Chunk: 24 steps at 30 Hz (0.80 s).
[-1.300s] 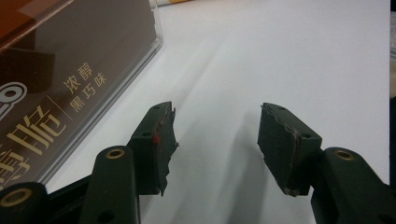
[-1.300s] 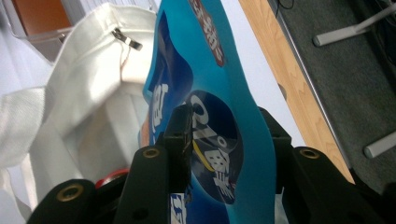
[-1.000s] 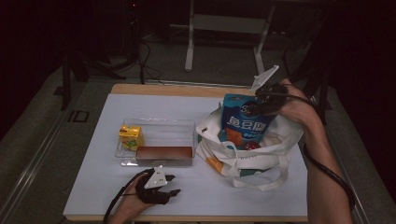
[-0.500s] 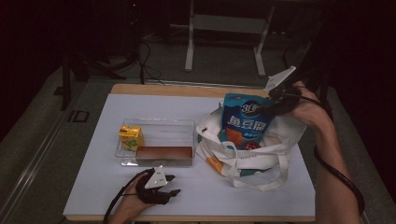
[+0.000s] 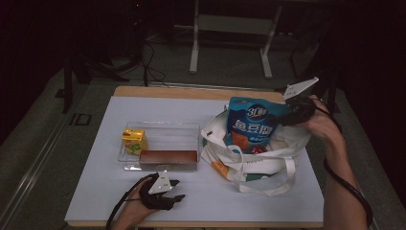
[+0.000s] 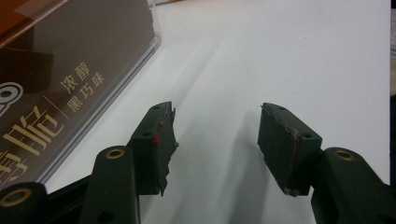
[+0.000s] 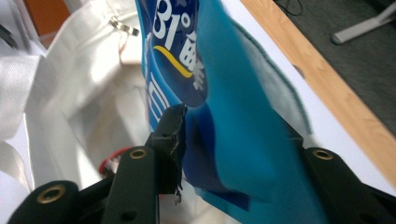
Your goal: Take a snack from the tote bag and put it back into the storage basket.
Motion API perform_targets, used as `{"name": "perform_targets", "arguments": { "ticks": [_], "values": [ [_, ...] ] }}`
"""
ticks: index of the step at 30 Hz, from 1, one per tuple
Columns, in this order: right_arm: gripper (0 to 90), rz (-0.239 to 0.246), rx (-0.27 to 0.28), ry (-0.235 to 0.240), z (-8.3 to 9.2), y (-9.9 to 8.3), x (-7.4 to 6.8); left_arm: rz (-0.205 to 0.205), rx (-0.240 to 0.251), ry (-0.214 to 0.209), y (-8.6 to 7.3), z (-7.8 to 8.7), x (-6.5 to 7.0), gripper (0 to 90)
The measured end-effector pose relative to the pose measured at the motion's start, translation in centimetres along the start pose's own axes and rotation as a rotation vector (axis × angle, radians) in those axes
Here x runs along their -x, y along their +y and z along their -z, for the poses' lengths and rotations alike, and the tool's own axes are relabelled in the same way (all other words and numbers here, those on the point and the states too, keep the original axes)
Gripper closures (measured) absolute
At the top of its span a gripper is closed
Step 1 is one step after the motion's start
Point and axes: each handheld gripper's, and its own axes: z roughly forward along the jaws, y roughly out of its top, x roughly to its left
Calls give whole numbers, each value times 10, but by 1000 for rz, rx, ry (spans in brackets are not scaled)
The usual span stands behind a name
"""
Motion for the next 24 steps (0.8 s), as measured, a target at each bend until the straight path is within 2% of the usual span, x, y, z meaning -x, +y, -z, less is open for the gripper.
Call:
{"name": "perform_targets", "arguments": {
  "ticks": [3, 7, 9, 12, 18, 21, 24],
  "values": [
    [565, -41, 60, 38, -6, -8, 2, -4, -3, 0, 0, 0, 0, 457],
    [566, -125, 174, 82, -9, -23, 7, -5, -4, 0, 0, 0, 0, 457],
    [570, -158, 206, 96, -9, -29, 10, -6, -5, 0, 0, 0, 0, 457],
    [568, -188, 223, 95, -9, -38, 11, -4, -5, -1, 0, 0, 0, 457],
    [559, -168, 209, 98, -17, -36, 6, -9, -10, 1, 0, 0, 0, 457],
    [588, -170, 212, 108, -24, -34, 5, -10, -10, 0, 0, 0, 0, 457],
    [654, -180, 247, 121, -27, -37, 5, -9, -9, -1, 0, 0, 0, 457]
  ]
}}
